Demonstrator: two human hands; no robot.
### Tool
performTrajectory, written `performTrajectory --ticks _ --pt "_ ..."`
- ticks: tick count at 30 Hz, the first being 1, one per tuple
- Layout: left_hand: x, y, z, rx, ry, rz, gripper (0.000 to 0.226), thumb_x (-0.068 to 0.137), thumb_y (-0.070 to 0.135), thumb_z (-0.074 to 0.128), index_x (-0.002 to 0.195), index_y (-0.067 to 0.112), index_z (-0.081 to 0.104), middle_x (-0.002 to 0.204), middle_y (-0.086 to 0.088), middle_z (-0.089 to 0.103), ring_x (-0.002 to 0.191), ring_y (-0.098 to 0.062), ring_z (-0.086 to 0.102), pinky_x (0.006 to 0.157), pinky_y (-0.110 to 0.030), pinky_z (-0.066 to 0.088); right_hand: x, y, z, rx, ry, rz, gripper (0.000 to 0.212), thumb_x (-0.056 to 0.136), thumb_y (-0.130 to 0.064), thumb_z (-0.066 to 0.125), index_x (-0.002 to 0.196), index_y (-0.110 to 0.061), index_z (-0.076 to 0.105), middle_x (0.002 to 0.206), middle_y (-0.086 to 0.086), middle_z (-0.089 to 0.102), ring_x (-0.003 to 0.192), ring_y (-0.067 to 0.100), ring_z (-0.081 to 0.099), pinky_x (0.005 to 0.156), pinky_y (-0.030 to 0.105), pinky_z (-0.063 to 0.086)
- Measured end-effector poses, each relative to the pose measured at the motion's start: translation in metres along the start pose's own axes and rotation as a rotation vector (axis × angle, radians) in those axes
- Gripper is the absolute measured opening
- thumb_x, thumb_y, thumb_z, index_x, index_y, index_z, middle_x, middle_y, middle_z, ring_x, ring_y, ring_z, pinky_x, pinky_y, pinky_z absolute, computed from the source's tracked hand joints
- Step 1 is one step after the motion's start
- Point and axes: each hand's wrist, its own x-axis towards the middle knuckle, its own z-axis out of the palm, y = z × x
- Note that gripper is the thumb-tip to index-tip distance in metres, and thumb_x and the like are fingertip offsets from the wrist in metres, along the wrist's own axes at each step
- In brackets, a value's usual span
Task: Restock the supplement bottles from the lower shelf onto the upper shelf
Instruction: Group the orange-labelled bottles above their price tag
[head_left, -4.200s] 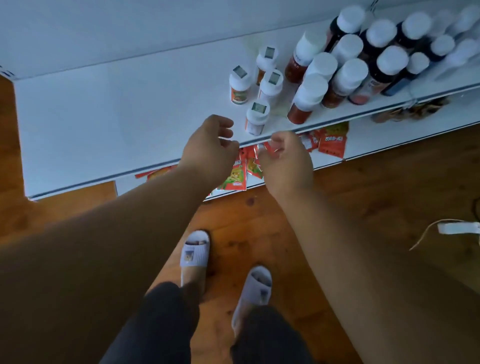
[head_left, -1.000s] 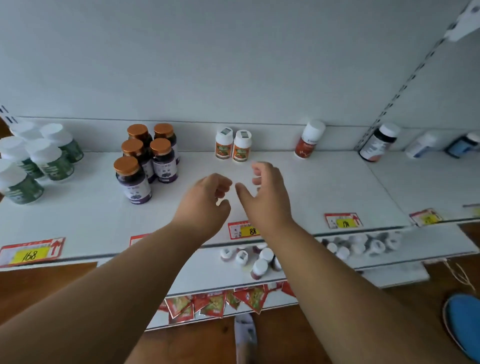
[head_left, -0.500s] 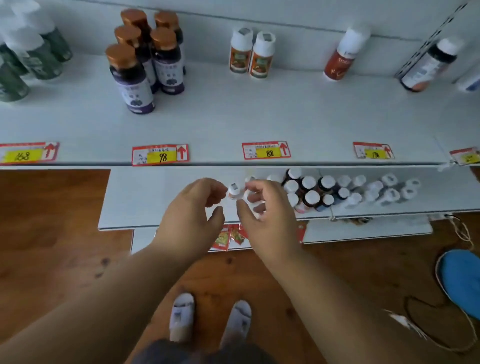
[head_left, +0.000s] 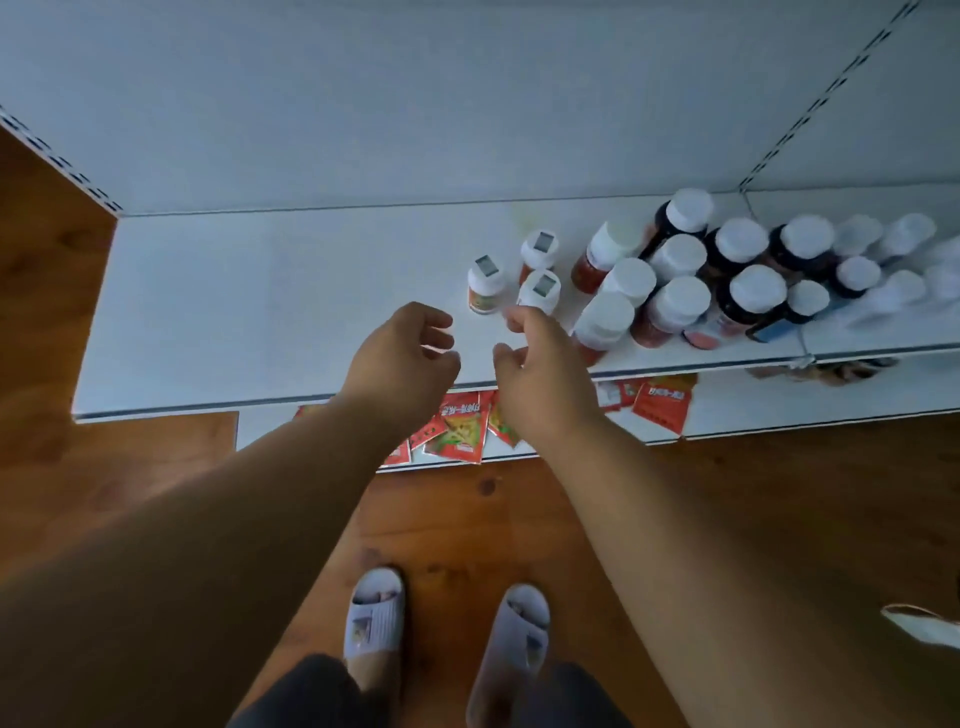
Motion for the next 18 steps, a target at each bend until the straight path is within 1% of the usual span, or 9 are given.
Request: performTrajectory --ticks 2,5,7,9,10,12,13,16,18 --pt "0.03 -0.009 0.011 -0.01 0.031 0.016 0.036 0.092 0.025 0.064 0.127 0.025 0.055 0.113 0.009 0.065 0.088 -0.003 0.062 0.067 -0.026 0.053 0.02 0.015 0.012 0.025 0.005 0.03 0.038 0.102 -0.019 0.05 0.14 -0.024 0.045 0.143 -0.004 0.051 0.128 0.019 0.052 0.091 0.023 0.037" --pt "0.071 -0.014 0.027 -0.047 0.031 0.011 0.053 0.087 0.027 0.072 0.136 0.025 0.049 0.127 0.005 0.06 0.102 -0.015 0.063 0.073 -0.029 0.052 0.038 0.033 0.028 0.069 -0.032 0.094 0.041 0.103 -0.017 0.047 0.143 -0.021 0.042 0.147 -0.003 0.047 0.134 0.021 0.047 0.099 0.025 0.035" --pt "0.094 -0.015 0.035 -0.07 -0.013 0.019 0.067 0.083 0.03 0.078 0.141 0.027 0.045 0.133 0.005 0.057 0.111 -0.019 0.06 0.084 -0.035 0.054 0.05 0.041 0.036 0.103 -0.047 0.135 0.045 0.103 -0.013 0.044 0.147 -0.021 0.039 0.152 -0.003 0.043 0.139 0.022 0.042 0.107 0.028 0.034" --pt "0.11 -0.015 0.043 -0.062 -0.066 0.055 0.077 0.078 0.034 0.082 0.144 0.028 0.044 0.136 0.006 0.055 0.115 -0.019 0.058 0.094 -0.038 0.051 0.06 0.047 0.041 0.143 -0.037 0.163 0.048 0.102 -0.008 0.044 0.149 -0.02 0.038 0.152 0.001 0.043 0.138 0.024 0.041 0.112 0.033 0.035" --pt "0.116 -0.015 0.045 -0.056 -0.074 0.073 0.077 0.077 0.035 0.083 0.144 0.028 0.045 0.135 0.008 0.056 0.114 -0.018 0.057 0.094 -0.035 0.05 0.064 0.047 0.044 0.172 -0.031 0.176 0.049 0.101 -0.007 0.045 0.148 -0.019 0.039 0.148 0.003 0.045 0.135 0.026 0.044 0.112 0.035 0.038" --pt "0.124 -0.014 0.049 -0.044 -0.059 0.087 0.068 0.077 0.033 0.083 0.138 0.027 0.053 0.122 0.013 0.059 0.107 -0.013 0.057 0.081 -0.024 0.045 0.07 0.048 0.049 0.214 -0.034 0.206 0.048 0.1 -0.005 0.047 0.146 -0.019 0.04 0.135 0.003 0.049 0.125 0.025 0.05 0.103 0.032 0.044" --pt "0.127 -0.013 0.05 -0.047 -0.051 0.083 0.061 0.077 0.03 0.083 0.132 0.026 0.057 0.114 0.014 0.06 0.103 -0.012 0.057 0.074 -0.021 0.042 0.072 0.047 0.051 0.226 -0.039 0.21 0.048 0.1 -0.004 0.047 0.145 -0.019 0.041 0.131 0.002 0.05 0.122 0.024 0.05 0.098 0.03 0.043" --pt "0.129 -0.018 0.049 -0.092 -0.021 0.079 0.046 0.075 0.032 0.084 0.115 0.026 0.063 0.102 0.014 0.065 0.094 -0.013 0.062 0.068 -0.024 0.042 0.071 0.045 0.053 0.275 -0.006 0.208 0.049 0.1 -0.005 0.045 0.146 -0.019 0.041 0.136 -0.001 0.049 0.121 0.021 0.049 0.092 0.026 0.038" --pt "0.12 -0.022 0.044 -0.071 -0.02 0.069 0.035 0.079 0.038 0.08 0.107 0.024 0.063 0.091 0.012 0.065 0.083 -0.013 0.062 0.062 -0.025 0.042 0.067 0.045 0.049 0.299 0.063 0.182 0.046 0.101 -0.01 0.047 0.145 -0.018 0.043 0.138 -0.004 0.051 0.12 0.016 0.05 0.095 0.026 0.039"
